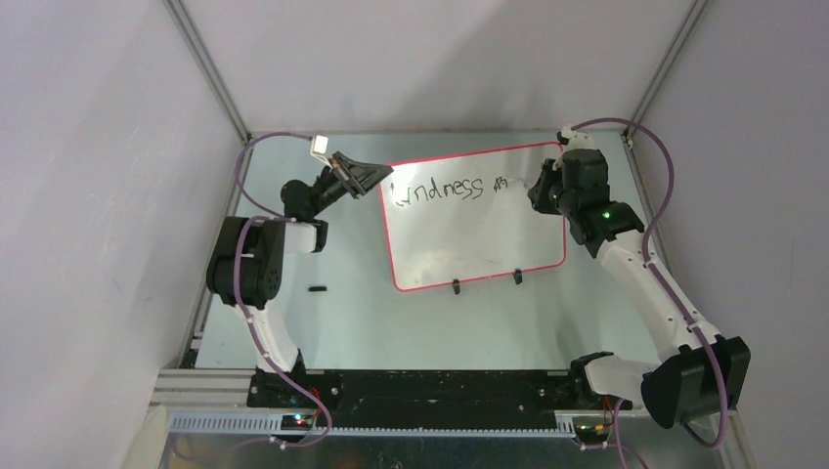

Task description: Write a sentence on the whiteboard

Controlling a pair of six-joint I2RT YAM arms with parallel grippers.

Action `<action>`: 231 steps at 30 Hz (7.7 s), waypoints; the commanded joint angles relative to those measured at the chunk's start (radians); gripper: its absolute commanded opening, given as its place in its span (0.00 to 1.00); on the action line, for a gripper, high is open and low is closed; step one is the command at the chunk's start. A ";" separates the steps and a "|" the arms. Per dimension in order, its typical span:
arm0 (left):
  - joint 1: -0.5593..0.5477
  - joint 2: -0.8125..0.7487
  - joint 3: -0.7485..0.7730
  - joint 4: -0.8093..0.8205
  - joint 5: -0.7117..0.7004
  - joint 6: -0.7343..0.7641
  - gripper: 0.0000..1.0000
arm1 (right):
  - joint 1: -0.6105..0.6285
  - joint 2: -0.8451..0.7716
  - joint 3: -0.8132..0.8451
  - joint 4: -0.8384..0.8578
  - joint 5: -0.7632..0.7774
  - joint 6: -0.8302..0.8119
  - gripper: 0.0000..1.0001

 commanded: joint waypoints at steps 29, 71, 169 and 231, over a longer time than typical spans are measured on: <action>0.007 -0.005 0.027 0.031 0.029 0.055 0.00 | 0.005 0.028 0.050 0.073 -0.025 0.015 0.00; 0.008 -0.005 0.025 0.035 0.028 0.054 0.00 | 0.011 0.039 0.087 -0.035 0.055 -0.006 0.00; 0.009 -0.011 0.020 0.036 0.029 0.053 0.00 | -0.030 -0.003 0.130 -0.037 0.055 0.010 0.00; 0.009 -0.014 0.017 0.046 0.026 0.048 0.00 | -0.044 -0.022 -0.003 -0.042 0.063 0.032 0.00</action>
